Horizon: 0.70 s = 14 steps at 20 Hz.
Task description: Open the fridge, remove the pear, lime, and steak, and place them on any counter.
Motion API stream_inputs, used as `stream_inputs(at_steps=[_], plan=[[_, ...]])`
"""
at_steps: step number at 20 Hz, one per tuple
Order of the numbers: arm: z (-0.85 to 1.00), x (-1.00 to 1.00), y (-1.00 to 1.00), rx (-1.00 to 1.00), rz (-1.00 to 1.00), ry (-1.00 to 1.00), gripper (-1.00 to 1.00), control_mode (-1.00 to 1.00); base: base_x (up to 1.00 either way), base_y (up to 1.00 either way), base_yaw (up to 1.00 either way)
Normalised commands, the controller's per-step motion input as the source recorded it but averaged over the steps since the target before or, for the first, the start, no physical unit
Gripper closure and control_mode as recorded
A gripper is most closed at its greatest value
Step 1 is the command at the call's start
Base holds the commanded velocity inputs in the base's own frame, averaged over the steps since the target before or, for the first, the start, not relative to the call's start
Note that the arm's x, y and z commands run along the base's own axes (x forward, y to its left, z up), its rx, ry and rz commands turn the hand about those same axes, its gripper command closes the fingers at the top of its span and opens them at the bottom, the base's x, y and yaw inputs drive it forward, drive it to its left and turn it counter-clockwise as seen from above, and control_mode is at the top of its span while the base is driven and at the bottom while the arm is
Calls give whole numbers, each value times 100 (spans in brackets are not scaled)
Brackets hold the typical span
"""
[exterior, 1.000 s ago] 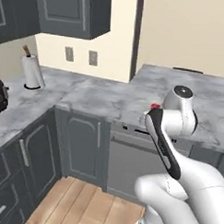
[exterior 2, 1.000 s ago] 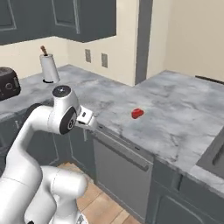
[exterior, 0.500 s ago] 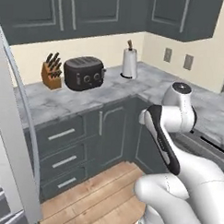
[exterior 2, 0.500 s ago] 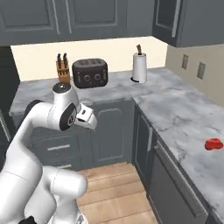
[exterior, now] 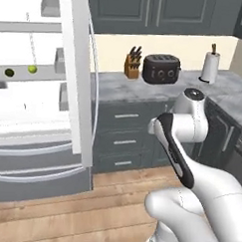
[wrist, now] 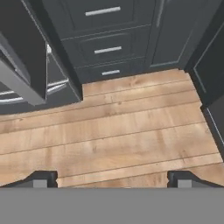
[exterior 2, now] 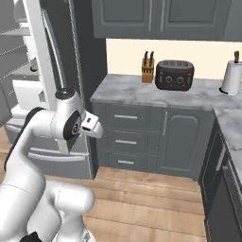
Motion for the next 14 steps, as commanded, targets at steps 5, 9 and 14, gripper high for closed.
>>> stream_inputs(at_steps=[5,9,14], plan=[[0,0,0,0,0,0,-100,100,-44,100,8],[0,0,0,0,0,0,-100,100,-2,100,1],[0,0,0,0,0,0,-100,100,20,100,0]])
